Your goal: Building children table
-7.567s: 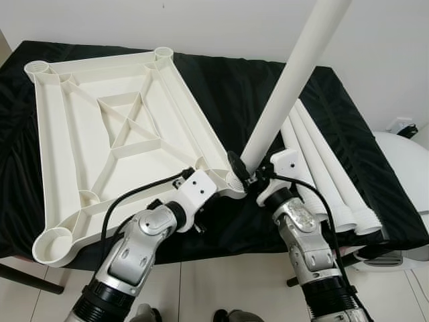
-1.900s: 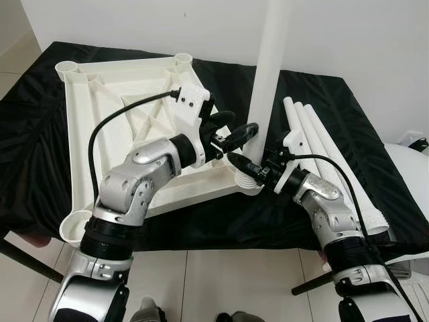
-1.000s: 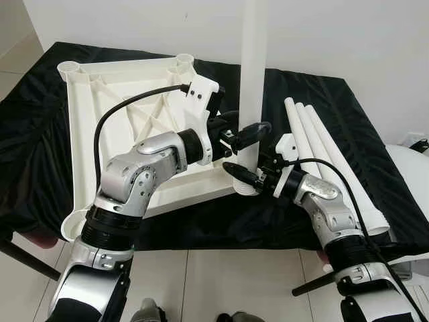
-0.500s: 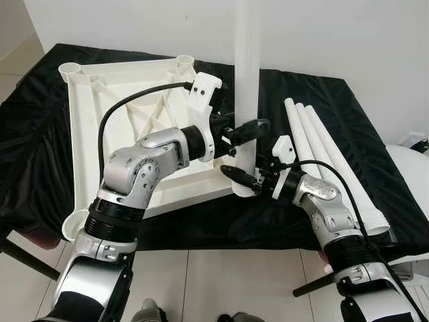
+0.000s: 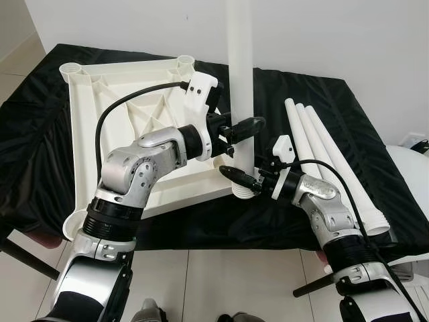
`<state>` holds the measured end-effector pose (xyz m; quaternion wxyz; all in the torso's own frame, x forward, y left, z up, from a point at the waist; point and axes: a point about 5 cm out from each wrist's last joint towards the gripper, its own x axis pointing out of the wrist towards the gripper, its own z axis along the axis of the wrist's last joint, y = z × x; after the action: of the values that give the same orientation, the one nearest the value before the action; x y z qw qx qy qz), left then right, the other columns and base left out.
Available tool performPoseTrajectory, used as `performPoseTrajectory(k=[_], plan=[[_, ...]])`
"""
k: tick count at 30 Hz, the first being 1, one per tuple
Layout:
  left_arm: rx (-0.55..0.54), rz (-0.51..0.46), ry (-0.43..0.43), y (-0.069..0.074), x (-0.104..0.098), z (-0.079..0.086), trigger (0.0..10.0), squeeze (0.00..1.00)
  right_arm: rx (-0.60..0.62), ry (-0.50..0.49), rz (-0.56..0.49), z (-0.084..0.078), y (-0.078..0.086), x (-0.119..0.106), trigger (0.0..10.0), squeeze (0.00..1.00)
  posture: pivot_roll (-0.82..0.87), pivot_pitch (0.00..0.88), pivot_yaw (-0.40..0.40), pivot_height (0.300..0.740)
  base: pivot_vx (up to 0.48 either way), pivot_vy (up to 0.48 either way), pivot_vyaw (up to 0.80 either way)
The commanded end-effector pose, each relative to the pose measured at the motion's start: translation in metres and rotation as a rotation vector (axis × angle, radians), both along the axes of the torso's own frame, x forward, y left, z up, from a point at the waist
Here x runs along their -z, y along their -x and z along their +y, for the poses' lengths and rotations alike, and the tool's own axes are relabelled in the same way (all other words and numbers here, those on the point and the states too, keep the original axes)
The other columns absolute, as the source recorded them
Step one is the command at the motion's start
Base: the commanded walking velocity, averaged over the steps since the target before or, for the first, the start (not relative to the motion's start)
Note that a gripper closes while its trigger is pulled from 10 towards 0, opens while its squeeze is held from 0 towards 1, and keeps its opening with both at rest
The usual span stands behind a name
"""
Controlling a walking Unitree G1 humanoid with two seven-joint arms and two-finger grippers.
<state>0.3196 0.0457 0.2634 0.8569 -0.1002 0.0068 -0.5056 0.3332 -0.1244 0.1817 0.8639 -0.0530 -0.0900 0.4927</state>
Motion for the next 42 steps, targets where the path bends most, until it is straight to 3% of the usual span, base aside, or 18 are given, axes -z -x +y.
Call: performPoseTrajectory(k=[1, 4, 5, 16, 21, 31, 36, 42], plan=[[0.013, -0.016, 0.001, 0.000, -0.007, -0.004, 10.0, 0.00, 0.011, -0.015, -0.013, -0.002, -0.001, -0.005, 10.0, 1.00, -0.02, 0.027, -0.062, 0.740, 0.000, 0.000, 0.00], [-0.030, -0.045, 0.001, -0.003, -0.014, -0.001, 10.0, 0.00, 0.064, -0.023, -0.051, -0.004, -0.005, -0.012, 10.0, 1.00, -0.02, 0.028, -0.062, 0.740, 0.000, 0.000, 0.00], [-0.057, -0.057, 0.002, -0.005, -0.018, 0.001, 10.0, 0.00, 0.097, -0.030, -0.072, -0.004, -0.008, -0.016, 10.0, 0.00, -0.02, 0.028, -0.063, 0.740, 0.000, 0.000, 0.00], [-0.179, -0.122, -0.016, -0.014, -0.039, 0.010, 10.0, 0.00, 0.283, -0.017, -0.100, -0.004, -0.024, -0.030, 10.0, 0.00, -0.01, 0.032, -0.067, 0.740, 0.000, 0.000, 0.00], [-0.266, -0.179, -0.067, -0.019, -0.045, 0.012, 10.0, 0.00, 0.392, -0.051, -0.079, 0.006, -0.031, -0.040, 10.0, 0.00, -0.01, 0.042, -0.068, 0.740, 0.000, 0.000, 0.00], [-0.292, -0.206, -0.078, -0.019, -0.049, 0.009, 10.0, 0.00, 0.472, -0.047, -0.099, 0.016, -0.034, -0.047, 10.0, 0.00, -0.01, 0.044, -0.070, 0.740, 0.000, 0.000, 0.00], [-0.290, -0.204, -0.082, -0.020, -0.047, 0.002, 10.0, 0.00, 0.463, 0.091, -0.255, 0.039, -0.033, -0.053, 10.0, 0.00, -0.01, 0.047, -0.069, 0.740, 0.000, 0.000, 0.00], [-0.285, -0.209, -0.078, -0.020, -0.049, 0.001, 10.0, 0.00, 0.453, 0.133, -0.276, 0.044, -0.033, -0.050, 10.0, 0.00, 0.00, 0.050, -0.072, 0.740, 0.000, 0.000, 0.00]])
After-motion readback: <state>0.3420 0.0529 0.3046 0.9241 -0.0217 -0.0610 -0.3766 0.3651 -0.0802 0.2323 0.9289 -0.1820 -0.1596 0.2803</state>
